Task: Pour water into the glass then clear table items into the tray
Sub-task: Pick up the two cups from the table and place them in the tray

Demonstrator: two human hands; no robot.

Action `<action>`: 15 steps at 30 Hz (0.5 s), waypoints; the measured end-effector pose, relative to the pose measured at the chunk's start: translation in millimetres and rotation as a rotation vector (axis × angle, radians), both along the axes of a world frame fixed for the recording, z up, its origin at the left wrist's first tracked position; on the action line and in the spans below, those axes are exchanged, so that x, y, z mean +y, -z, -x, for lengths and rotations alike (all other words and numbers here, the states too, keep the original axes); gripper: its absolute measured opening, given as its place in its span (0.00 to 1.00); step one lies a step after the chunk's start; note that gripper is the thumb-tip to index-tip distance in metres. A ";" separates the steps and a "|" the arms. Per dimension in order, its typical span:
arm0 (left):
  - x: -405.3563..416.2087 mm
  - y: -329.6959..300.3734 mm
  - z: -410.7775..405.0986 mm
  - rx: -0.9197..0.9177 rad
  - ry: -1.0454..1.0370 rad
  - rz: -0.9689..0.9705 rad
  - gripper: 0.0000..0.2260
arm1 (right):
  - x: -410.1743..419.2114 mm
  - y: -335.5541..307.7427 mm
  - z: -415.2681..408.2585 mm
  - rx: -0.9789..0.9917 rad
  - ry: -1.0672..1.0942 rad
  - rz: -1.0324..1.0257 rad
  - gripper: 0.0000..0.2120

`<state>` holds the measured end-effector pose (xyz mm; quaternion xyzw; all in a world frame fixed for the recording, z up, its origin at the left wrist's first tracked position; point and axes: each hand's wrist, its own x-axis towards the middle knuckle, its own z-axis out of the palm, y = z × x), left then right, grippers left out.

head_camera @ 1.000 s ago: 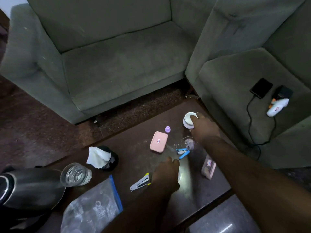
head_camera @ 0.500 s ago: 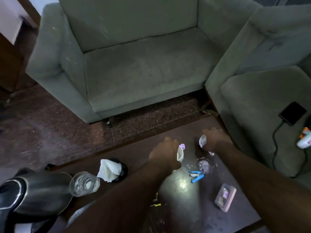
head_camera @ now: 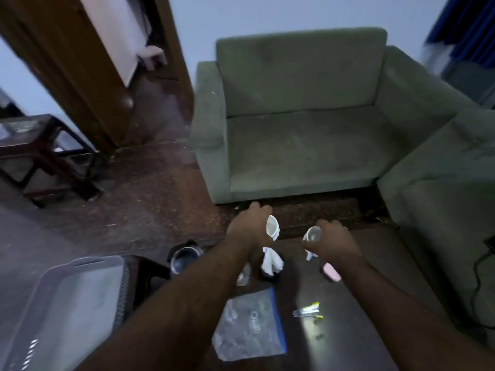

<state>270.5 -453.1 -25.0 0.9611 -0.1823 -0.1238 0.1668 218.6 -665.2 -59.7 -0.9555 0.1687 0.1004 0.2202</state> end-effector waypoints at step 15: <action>413.8 -87.9 128.2 -0.028 -0.407 -0.181 0.26 | 438.4 -95.7 48.2 -0.172 -0.483 -0.147 0.19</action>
